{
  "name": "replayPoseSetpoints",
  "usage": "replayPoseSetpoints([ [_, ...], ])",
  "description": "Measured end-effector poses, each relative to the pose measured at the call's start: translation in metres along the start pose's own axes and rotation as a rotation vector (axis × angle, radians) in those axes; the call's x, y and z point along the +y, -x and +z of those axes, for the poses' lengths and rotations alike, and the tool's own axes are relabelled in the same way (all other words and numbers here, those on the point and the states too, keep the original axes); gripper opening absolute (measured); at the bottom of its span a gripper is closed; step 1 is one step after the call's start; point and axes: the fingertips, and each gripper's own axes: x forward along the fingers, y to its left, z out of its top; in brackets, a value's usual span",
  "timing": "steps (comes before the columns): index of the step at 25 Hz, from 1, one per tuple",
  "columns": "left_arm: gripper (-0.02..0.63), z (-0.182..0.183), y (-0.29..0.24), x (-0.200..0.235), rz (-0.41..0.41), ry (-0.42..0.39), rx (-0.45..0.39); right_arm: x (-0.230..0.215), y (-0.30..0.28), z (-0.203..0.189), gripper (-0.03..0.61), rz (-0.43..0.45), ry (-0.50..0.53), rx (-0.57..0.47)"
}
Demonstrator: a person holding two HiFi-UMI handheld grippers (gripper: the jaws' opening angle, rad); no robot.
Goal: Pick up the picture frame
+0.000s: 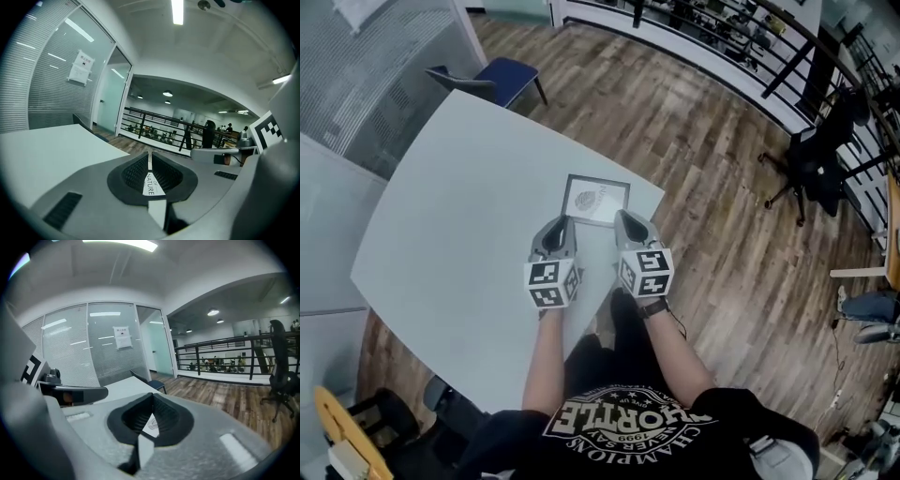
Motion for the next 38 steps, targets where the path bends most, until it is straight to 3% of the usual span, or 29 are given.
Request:
replayPoseSetpoints([
  [8,0.025,-0.037,-0.068,0.036,0.013,0.004,0.123,-0.049,-0.053,-0.051,-0.002,-0.051,-0.041,0.137],
  [13,0.09,-0.064,-0.113,0.056,-0.006,-0.005,0.22,-0.07,-0.085,-0.076,0.003,-0.072,-0.068,0.206],
  [15,0.116,-0.074,-0.131,0.065,-0.012,-0.006,0.254,-0.078,-0.099,-0.088,0.083,-0.077,-0.083,0.236],
  [19,0.157,-0.094,-0.169,0.079,-0.028,0.005,0.31,-0.104,-0.126,-0.111,0.087,-0.107,-0.118,0.292],
  [22,0.183,-0.11,-0.191,0.089,-0.036,0.029,0.362,-0.118,-0.139,-0.133,0.167,-0.123,-0.151,0.371],
  [26,0.222,-0.138,-0.212,0.1,-0.054,0.03,0.446,-0.131,-0.154,-0.155,0.194,-0.13,-0.214,0.418],
  [31,0.222,-0.154,-0.229,0.107,-0.06,0.074,0.476,-0.14,-0.17,-0.169,0.193,-0.113,-0.303,0.43],
  [38,0.222,-0.166,-0.24,0.114,-0.026,0.103,0.494,-0.137,-0.176,-0.186,0.193,-0.127,-0.339,0.455],
])
